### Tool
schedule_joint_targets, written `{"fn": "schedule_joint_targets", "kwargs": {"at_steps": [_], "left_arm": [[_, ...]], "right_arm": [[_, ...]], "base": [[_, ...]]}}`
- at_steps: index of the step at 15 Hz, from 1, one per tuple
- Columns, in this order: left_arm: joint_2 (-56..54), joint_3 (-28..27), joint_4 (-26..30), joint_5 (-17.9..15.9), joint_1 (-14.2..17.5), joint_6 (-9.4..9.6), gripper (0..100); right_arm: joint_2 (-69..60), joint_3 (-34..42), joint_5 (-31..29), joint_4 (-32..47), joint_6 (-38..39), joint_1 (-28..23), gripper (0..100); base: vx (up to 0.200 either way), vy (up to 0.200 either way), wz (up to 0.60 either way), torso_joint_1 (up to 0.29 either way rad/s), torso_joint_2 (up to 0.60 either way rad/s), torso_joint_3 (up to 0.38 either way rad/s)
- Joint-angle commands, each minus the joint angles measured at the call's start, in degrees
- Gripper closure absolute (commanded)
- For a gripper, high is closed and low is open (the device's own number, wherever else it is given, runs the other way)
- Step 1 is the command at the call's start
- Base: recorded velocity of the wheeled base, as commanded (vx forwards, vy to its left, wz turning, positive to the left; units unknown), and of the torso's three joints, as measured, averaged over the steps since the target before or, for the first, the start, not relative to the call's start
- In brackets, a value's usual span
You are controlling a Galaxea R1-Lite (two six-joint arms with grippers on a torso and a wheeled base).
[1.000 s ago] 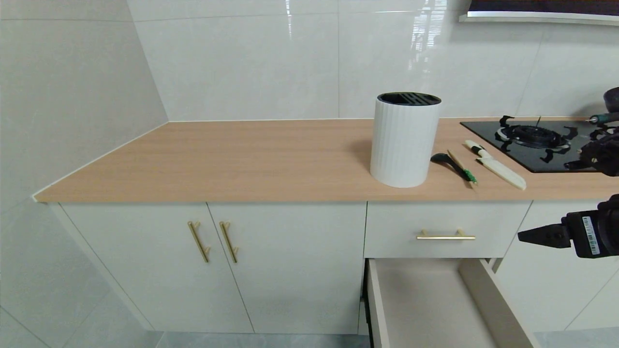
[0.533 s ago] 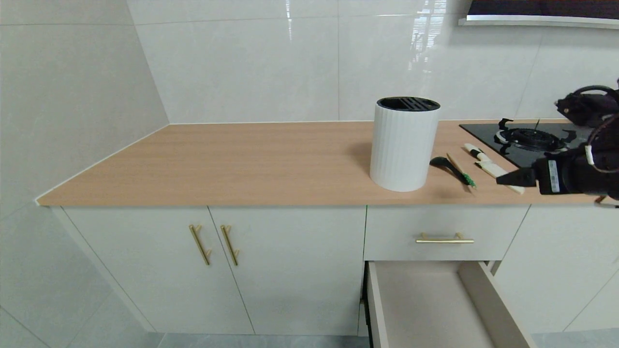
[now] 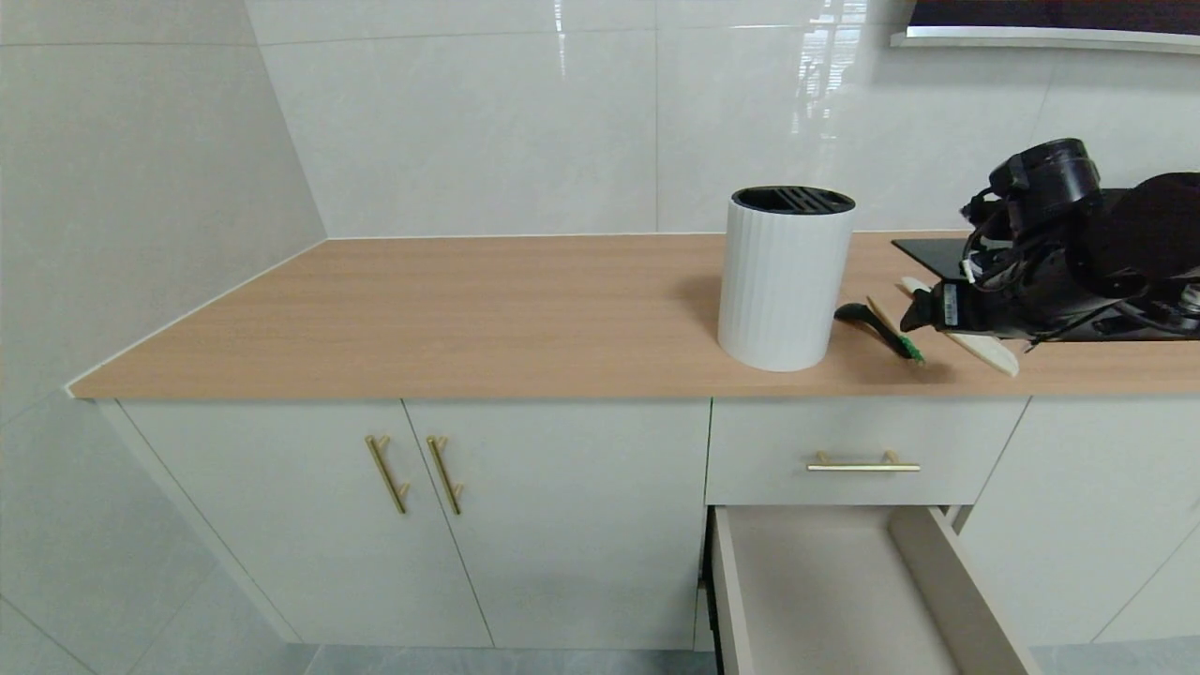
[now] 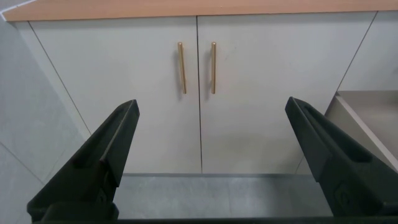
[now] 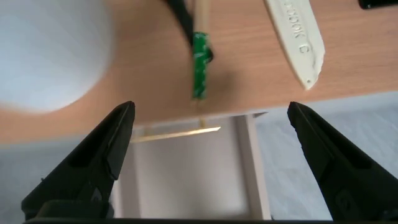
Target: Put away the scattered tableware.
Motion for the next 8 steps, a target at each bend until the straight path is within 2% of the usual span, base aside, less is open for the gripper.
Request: {"fn": "schedule_joint_targets", "kwargs": {"at_steps": [1,8], "left_arm": [[0.09,0.05,-0.01,0.01,0.02,-0.01,0],[0.09,0.05,-0.01,0.01,0.02,-0.01,0]], "right_arm": [[4.65,-0.79,-0.19,-0.83,0.08,0.02,0],[7.99,-0.79,-0.36,-5.31,0.08,0.02,0]], "base": [[0.000,0.000,0.00,0.000,0.00,0.000],[0.000,0.000,0.00,0.000,0.00,0.000]]}}
